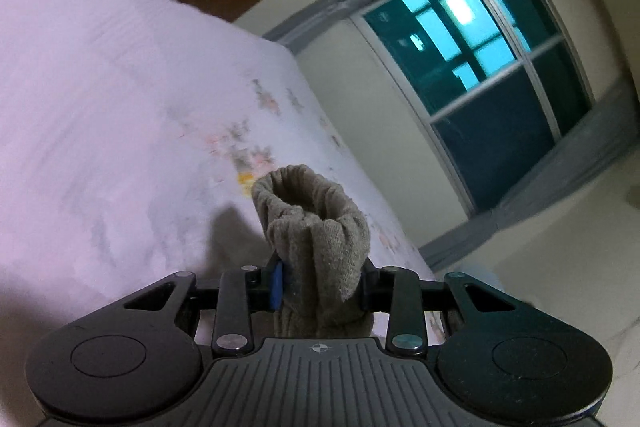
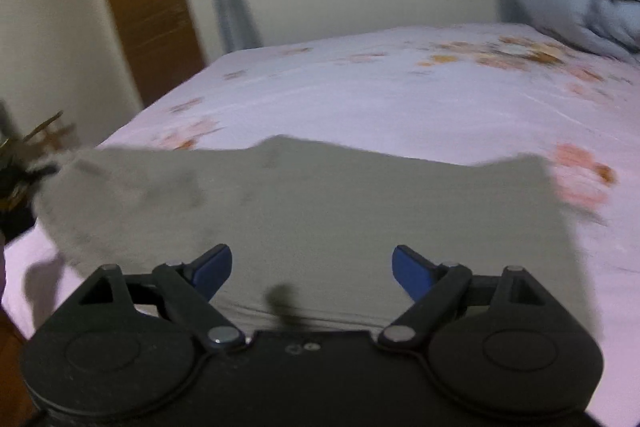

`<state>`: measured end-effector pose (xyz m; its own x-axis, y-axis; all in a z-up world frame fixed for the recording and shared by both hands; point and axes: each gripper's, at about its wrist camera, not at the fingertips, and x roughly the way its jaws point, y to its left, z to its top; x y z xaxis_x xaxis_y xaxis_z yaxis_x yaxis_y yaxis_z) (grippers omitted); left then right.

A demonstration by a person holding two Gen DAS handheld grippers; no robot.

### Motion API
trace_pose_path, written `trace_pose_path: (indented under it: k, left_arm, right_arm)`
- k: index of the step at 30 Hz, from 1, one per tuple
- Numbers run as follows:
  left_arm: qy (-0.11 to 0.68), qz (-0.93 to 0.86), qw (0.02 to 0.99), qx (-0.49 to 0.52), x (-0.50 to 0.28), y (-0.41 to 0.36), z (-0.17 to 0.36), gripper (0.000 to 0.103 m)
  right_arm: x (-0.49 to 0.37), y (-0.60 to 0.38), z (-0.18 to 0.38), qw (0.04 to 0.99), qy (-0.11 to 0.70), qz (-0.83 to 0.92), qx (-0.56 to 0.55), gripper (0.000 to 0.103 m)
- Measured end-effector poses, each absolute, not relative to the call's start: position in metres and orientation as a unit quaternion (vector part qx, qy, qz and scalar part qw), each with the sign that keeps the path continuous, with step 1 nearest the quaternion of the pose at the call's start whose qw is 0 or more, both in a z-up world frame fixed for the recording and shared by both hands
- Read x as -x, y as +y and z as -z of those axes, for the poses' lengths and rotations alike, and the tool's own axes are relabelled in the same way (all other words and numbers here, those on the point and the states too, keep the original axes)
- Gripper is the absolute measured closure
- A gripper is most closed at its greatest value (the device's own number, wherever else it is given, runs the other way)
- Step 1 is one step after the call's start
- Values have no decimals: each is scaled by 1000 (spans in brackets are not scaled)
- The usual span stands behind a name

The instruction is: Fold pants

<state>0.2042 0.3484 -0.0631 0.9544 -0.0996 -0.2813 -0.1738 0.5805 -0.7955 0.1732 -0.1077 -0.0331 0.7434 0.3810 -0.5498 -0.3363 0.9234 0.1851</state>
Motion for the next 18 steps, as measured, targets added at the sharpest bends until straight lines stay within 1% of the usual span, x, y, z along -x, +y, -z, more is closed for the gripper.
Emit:
trace_pose_path:
  k: [2, 3, 4, 5, 6, 7, 8, 9, 13, 18]
  left_arm:
    - [152, -15, 880, 450, -200, 347, 55, 68]
    - [154, -12, 882, 446, -201, 347, 52, 68]
    - [157, -9, 883, 441, -200, 346, 48, 68]
    - [157, -7, 885, 439, -196, 348, 45, 68]
    - [159, -8, 886, 435, -189, 343, 44, 68]
    - [162, -10, 889, 429, -190, 342, 40, 69]
    - [161, -8, 890, 426, -190, 341, 38, 69]
    - [160, -8, 891, 424, -188, 338, 34, 69]
    - [154, -4, 907, 392, -182, 319, 10, 69]
    - [139, 34, 934, 327, -179, 263, -40, 69]
  right_arm:
    - [-177, -73, 44, 931, 314, -186, 19, 16]
    - [-182, -58, 53, 924, 333, -183, 53, 14]
    - [-187, -39, 71, 909, 364, -171, 109, 10]
    - [-186, -31, 76, 912, 350, -163, 137, 7]
    - [-185, -29, 77, 915, 342, -158, 147, 6]
    - [-187, -30, 74, 913, 349, -156, 140, 7]
    - [-187, -36, 67, 913, 354, -157, 124, 13]
    - [-183, -44, 58, 920, 341, -159, 109, 15]
    - [-154, -104, 24, 946, 265, -182, 40, 6]
    - [-139, -216, 10, 959, 244, -126, -71, 6]
